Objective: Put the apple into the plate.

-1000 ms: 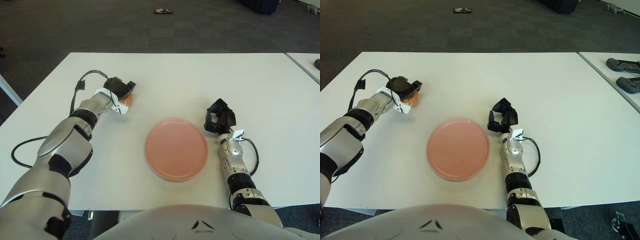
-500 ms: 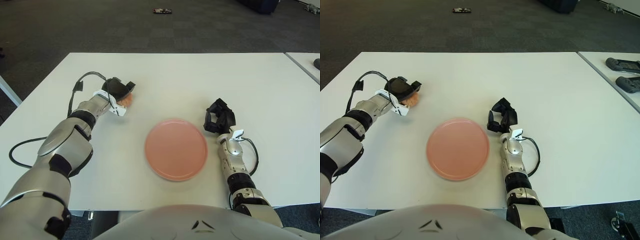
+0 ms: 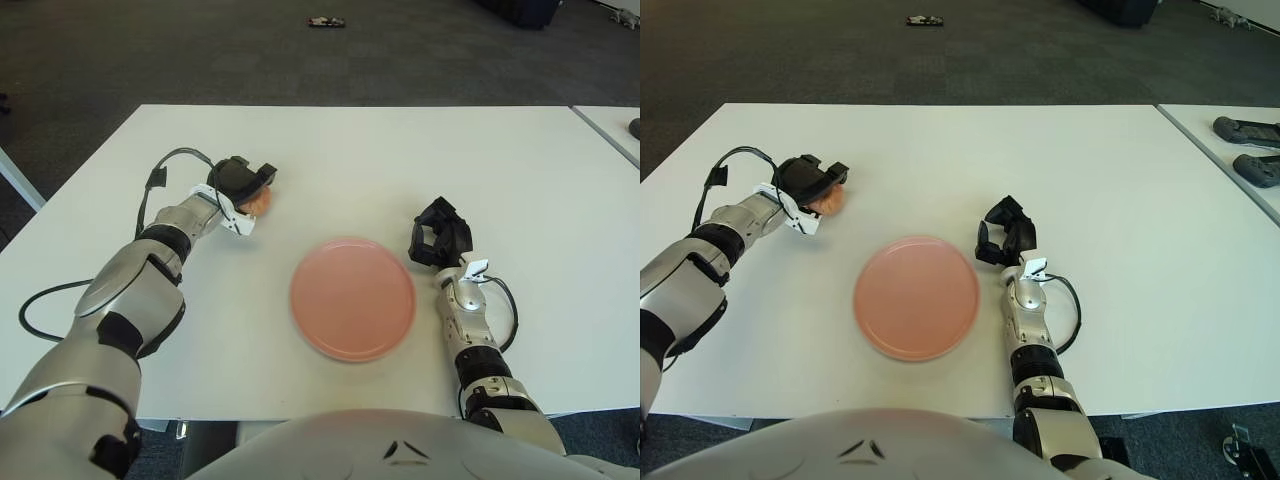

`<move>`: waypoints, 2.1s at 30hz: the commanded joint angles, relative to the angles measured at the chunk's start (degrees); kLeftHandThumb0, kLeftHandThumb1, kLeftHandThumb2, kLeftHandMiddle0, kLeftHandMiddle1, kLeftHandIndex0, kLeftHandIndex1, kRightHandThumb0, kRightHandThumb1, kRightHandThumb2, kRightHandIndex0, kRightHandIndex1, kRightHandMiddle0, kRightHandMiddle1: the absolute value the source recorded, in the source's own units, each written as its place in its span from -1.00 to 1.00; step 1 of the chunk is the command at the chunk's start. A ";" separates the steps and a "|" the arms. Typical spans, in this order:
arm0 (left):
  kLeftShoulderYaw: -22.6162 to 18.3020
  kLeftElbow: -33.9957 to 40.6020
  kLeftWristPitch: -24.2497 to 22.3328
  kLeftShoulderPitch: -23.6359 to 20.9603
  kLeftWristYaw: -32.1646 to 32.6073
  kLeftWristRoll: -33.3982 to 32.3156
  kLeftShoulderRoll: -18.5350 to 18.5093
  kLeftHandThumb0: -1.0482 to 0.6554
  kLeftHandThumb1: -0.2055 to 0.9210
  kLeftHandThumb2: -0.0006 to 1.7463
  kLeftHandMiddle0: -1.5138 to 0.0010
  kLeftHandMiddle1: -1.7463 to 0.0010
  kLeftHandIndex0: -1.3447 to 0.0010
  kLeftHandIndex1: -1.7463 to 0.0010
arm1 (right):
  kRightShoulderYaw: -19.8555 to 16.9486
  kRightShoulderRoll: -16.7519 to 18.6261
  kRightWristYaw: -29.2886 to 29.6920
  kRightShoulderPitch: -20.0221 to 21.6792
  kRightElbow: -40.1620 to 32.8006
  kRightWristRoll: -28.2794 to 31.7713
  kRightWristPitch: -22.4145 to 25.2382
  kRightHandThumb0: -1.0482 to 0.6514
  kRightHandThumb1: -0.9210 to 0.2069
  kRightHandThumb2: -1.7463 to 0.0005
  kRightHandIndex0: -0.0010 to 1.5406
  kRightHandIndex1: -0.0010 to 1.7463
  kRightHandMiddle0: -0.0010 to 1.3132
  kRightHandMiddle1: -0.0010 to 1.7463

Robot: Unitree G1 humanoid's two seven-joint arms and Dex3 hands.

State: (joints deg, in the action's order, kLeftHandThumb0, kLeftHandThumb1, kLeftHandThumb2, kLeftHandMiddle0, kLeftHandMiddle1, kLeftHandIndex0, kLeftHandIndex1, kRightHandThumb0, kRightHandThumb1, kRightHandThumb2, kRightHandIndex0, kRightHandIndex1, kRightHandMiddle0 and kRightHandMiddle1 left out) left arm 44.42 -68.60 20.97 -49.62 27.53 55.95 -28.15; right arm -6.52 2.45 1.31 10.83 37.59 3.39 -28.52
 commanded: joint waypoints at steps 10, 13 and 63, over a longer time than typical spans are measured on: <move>-14.10 4.63 4.75 -2.84 -5.27 -14.26 -1.88 0.23 -0.64 0.91 -0.10 -0.99 0.01 -0.94 | -0.14 0.54 1.92 -1.85 4.14 -0.72 3.67 -0.34 0.13 -0.54 0.49 1.00 -0.04 1.00; -16.24 5.86 5.48 -3.44 -6.86 -16.18 -2.27 0.23 -0.61 0.90 -0.10 -0.98 0.06 -0.98 | 0.01 0.56 2.22 -1.86 4.04 -0.85 3.80 -0.34 0.13 -0.54 0.48 1.00 -0.04 1.00; -33.29 72.46 -11.25 18.79 -40.40 -42.80 8.45 0.23 -0.70 0.95 -0.17 -0.93 0.01 -1.00 | 0.44 0.84 5.39 -0.70 4.51 -2.25 6.53 -0.35 0.18 -0.58 0.50 1.00 0.00 1.00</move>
State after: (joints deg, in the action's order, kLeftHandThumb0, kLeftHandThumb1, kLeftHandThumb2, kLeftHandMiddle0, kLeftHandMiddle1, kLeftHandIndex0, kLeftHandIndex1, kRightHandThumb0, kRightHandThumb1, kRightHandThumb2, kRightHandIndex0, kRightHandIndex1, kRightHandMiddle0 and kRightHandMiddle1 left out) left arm 11.23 1.38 9.73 -32.20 -10.73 14.58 -19.74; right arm -6.05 2.56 5.98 12.86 39.19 1.16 -26.24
